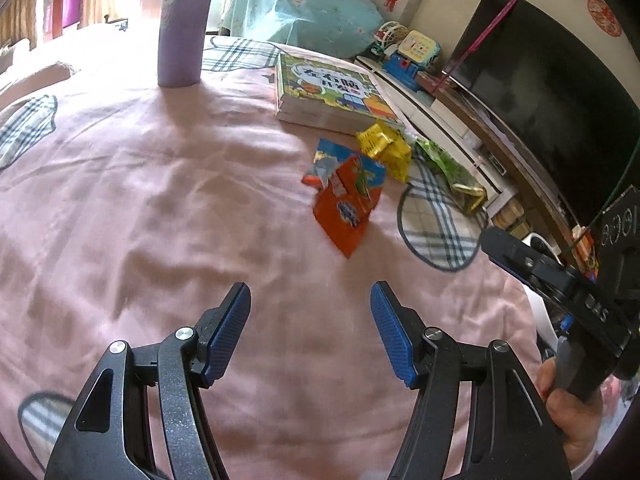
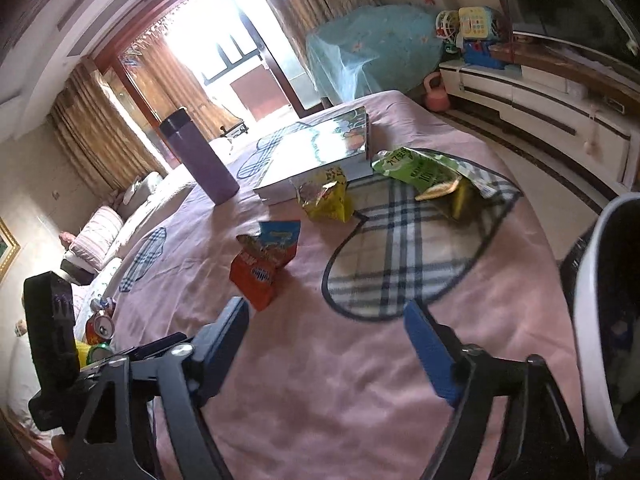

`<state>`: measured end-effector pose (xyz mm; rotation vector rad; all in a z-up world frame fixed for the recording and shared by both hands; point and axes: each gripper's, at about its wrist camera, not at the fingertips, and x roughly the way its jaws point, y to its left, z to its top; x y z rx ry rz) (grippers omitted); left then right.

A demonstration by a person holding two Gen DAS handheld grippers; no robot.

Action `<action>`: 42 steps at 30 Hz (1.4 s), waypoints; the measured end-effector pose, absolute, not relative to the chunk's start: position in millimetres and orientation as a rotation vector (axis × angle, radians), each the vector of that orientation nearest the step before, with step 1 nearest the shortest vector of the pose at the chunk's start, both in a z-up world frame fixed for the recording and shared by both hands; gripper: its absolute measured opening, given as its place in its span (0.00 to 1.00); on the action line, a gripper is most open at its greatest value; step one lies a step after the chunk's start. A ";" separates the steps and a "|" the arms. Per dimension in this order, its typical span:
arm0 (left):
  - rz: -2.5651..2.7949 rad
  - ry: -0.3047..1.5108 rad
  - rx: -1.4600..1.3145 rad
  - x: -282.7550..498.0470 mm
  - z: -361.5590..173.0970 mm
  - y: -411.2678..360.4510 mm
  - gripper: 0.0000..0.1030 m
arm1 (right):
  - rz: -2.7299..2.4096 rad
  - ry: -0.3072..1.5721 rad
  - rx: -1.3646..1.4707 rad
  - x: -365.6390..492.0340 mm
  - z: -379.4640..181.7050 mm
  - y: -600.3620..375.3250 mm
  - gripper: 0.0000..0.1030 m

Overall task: Collect trash
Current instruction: 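Move both open tools back over the table toward the snack packets, then grasp the orange snack packet with the left gripper while the right grasps the yellow packet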

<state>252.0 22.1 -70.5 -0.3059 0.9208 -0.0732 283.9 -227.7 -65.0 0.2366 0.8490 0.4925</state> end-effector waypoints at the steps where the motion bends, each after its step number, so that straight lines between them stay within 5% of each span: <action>1: -0.073 0.920 -0.304 257.4 -70.2 21.9 0.61 | 0.493 0.851 0.239 289.2 -65.3 -225.3 0.64; 8: -0.077 0.933 -0.304 295.8 -76.0 22.3 0.61 | 0.492 0.859 0.279 339.3 -66.9 -211.3 0.44; 14: -0.107 0.953 -0.316 319.7 -87.4 20.8 0.60 | 0.501 0.888 0.320 380.8 -79.7 -199.0 0.38; 17: -0.124 0.952 -0.305 324.9 -92.6 16.4 0.41 | 0.497 0.916 0.338 396.1 -91.4 -195.0 0.26; 19: -0.136 0.946 -0.289 326.7 -94.5 13.5 0.18 | 0.505 0.932 0.343 400.1 -97.3 -191.8 0.18; 22: -0.167 0.928 -0.285 322.7 -92.1 11.7 0.06 | 0.514 0.923 0.329 393.6 -96.9 -190.7 0.12; 42: -0.244 0.864 -0.285 235.7 -53.7 -17.5 0.01 | 0.514 0.822 0.390 263.6 -58.2 -262.1 0.09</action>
